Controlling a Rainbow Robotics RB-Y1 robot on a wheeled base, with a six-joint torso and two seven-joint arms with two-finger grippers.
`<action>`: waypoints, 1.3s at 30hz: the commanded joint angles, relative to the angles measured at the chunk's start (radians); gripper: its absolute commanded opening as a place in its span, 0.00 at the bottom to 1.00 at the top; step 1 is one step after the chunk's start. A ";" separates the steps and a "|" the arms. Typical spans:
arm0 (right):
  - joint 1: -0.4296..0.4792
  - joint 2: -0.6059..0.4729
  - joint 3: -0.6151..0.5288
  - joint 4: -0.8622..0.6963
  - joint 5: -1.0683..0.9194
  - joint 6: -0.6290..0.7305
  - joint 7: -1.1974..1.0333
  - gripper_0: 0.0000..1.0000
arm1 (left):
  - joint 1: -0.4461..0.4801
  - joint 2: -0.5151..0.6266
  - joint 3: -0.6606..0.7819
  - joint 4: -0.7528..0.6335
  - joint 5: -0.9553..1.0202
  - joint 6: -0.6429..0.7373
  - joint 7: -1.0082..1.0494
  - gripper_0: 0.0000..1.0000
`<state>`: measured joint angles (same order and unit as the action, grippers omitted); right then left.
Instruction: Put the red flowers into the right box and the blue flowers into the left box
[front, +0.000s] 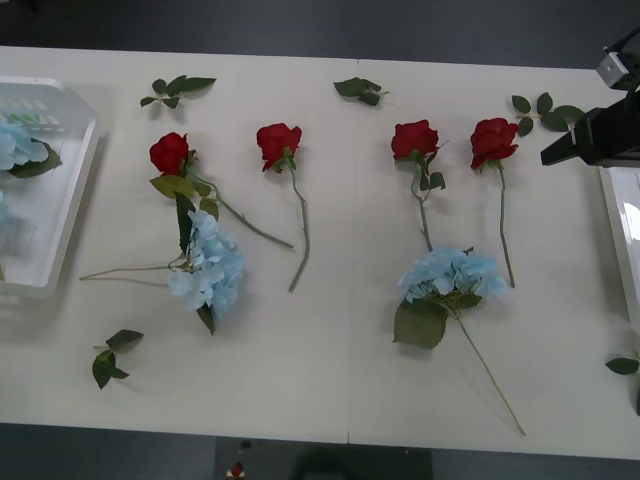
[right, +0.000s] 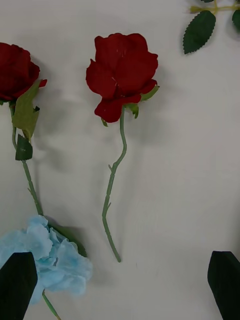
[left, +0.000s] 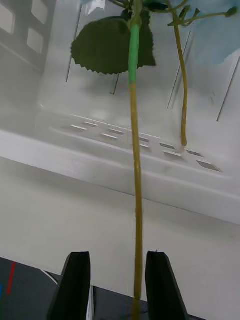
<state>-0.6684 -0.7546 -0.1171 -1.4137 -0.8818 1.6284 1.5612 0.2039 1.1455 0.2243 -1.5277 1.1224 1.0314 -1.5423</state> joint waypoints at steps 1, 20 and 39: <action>-0.017 0.017 0.002 0.027 0.014 -0.055 -0.013 1.00 | 0.006 0.034 0.020 -0.008 -0.006 -0.024 -0.030 0.53; -0.030 0.018 0.270 0.200 0.055 -0.427 -0.043 1.00 | 0.002 0.034 0.141 -0.172 0.234 -0.085 -0.018 1.00; -0.059 0.139 0.329 0.354 0.139 -0.628 -0.052 1.00 | -0.086 0.011 0.093 -0.376 0.269 -0.086 -0.019 1.00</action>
<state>-0.6901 -0.6184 0.2206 -1.0566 -0.7557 1.0097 1.5592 0.1542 1.1455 0.3358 -1.8546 1.4332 0.9465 -1.5423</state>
